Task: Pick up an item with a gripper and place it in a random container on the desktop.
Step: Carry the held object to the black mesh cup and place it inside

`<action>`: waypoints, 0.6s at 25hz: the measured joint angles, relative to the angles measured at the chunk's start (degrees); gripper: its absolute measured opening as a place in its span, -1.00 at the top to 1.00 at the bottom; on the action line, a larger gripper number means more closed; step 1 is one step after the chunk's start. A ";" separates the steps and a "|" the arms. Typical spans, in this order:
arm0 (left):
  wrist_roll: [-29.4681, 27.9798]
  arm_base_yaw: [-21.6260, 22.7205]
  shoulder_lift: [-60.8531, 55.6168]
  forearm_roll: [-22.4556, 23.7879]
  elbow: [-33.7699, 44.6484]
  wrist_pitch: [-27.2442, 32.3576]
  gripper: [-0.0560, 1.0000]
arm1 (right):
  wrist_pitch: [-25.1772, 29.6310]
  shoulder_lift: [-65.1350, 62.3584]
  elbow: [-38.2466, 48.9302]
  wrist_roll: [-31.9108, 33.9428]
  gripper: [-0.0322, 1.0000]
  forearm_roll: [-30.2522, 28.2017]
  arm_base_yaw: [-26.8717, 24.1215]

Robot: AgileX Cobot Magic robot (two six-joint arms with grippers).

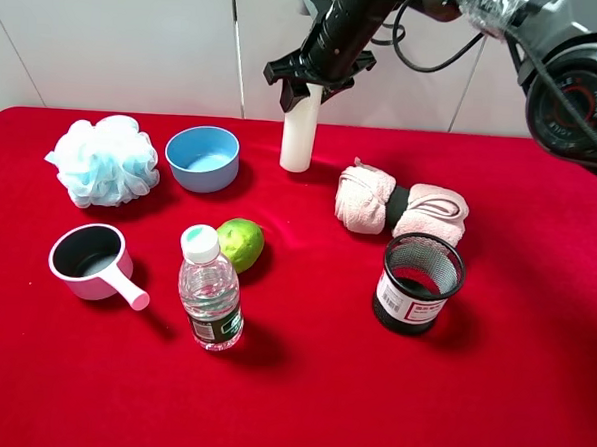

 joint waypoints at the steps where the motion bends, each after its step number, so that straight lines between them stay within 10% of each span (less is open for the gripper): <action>1: 0.00 0.00 0.00 0.00 0.00 0.00 -0.99 | 0.57 -0.44 0.00 0.00 0.19 0.00 0.00; 15: 0.00 0.00 0.00 0.00 0.00 0.00 -0.99 | 7.85 -5.70 0.00 0.00 0.19 -0.45 0.00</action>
